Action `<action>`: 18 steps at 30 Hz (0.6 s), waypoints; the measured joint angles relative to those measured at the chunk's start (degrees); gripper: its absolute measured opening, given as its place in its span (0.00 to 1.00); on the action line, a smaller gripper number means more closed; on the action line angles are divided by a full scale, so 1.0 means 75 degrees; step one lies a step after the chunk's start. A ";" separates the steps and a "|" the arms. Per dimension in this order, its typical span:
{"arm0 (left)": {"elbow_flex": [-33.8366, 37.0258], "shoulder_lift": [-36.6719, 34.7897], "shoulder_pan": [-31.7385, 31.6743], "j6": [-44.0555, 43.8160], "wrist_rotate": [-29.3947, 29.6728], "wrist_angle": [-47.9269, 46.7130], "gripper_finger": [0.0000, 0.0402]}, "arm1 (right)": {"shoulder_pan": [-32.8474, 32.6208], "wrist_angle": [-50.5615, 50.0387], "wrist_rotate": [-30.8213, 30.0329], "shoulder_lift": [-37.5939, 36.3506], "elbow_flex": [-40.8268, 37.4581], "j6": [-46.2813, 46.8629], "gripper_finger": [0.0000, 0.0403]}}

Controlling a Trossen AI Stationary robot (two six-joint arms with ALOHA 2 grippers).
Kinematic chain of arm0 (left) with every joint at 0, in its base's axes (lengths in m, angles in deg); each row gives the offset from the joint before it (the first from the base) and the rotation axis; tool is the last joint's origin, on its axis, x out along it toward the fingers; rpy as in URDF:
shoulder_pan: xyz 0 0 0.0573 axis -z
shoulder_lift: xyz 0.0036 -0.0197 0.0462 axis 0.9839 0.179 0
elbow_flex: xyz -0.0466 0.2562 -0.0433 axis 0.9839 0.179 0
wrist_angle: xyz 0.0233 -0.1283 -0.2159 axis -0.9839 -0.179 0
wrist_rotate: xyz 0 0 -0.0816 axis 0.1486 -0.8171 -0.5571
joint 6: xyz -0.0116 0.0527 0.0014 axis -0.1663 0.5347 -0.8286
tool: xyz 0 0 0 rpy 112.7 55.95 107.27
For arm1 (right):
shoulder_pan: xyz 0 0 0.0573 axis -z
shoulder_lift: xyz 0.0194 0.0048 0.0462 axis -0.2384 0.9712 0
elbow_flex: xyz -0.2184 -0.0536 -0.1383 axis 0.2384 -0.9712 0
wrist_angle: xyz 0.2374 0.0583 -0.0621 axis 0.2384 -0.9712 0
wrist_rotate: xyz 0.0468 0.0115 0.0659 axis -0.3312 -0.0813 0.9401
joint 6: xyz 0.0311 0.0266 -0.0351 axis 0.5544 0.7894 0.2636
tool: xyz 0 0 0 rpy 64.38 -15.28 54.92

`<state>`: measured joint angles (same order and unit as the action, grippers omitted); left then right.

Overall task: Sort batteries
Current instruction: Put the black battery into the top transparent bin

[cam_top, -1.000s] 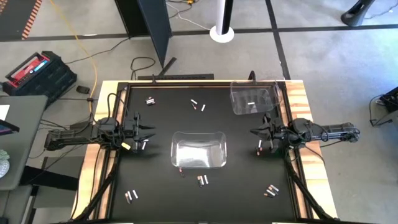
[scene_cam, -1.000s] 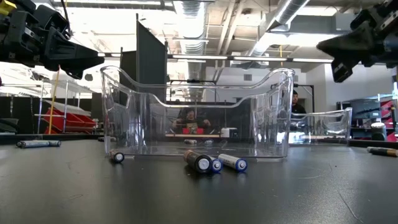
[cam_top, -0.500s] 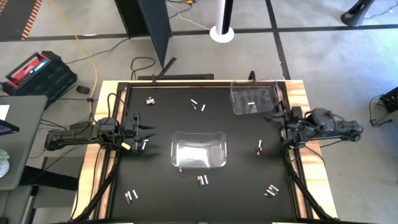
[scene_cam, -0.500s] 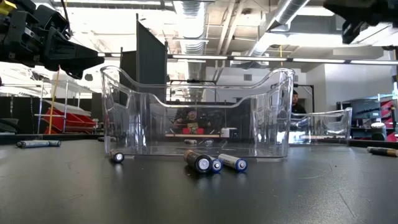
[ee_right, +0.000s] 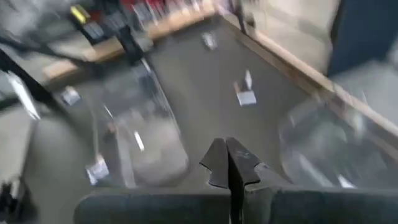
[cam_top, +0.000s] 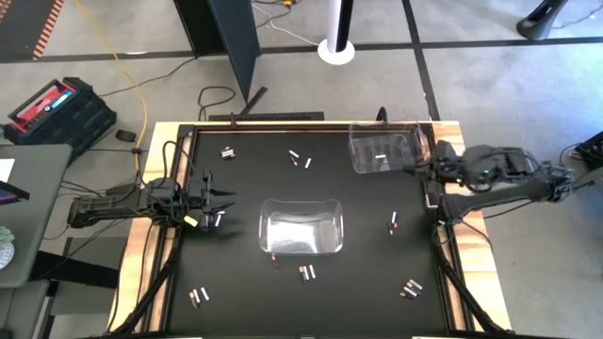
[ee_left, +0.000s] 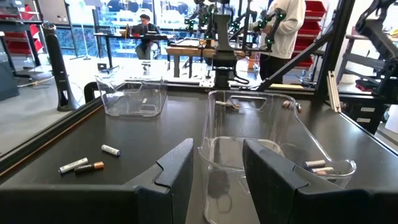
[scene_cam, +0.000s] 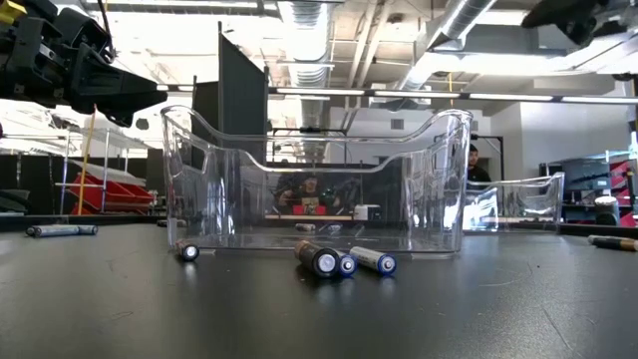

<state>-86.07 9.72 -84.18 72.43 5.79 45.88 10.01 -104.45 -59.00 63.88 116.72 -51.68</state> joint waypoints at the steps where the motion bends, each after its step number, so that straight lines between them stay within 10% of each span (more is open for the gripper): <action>1: 0.0001 0.0000 0.0000 0.0001 0.0001 0.0001 0.33 | 0.0054 -0.0521 0.0000 0.0297 0.0266 0.0282 0.01; 10: 0.0001 0.0000 0.0000 0.0001 0.0001 0.0001 0.33 | 0.1008 -0.4429 0.0405 0.2468 0.2000 0.1577 0.01; 18: 0.0000 0.0000 0.0000 0.0001 0.0001 0.0001 0.33 | 0.1607 -0.4466 0.1461 0.3418 0.2012 0.1163 0.03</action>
<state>-86.07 9.72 -84.18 72.44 5.80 45.89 22.06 -137.95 -48.04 89.51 131.81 -42.96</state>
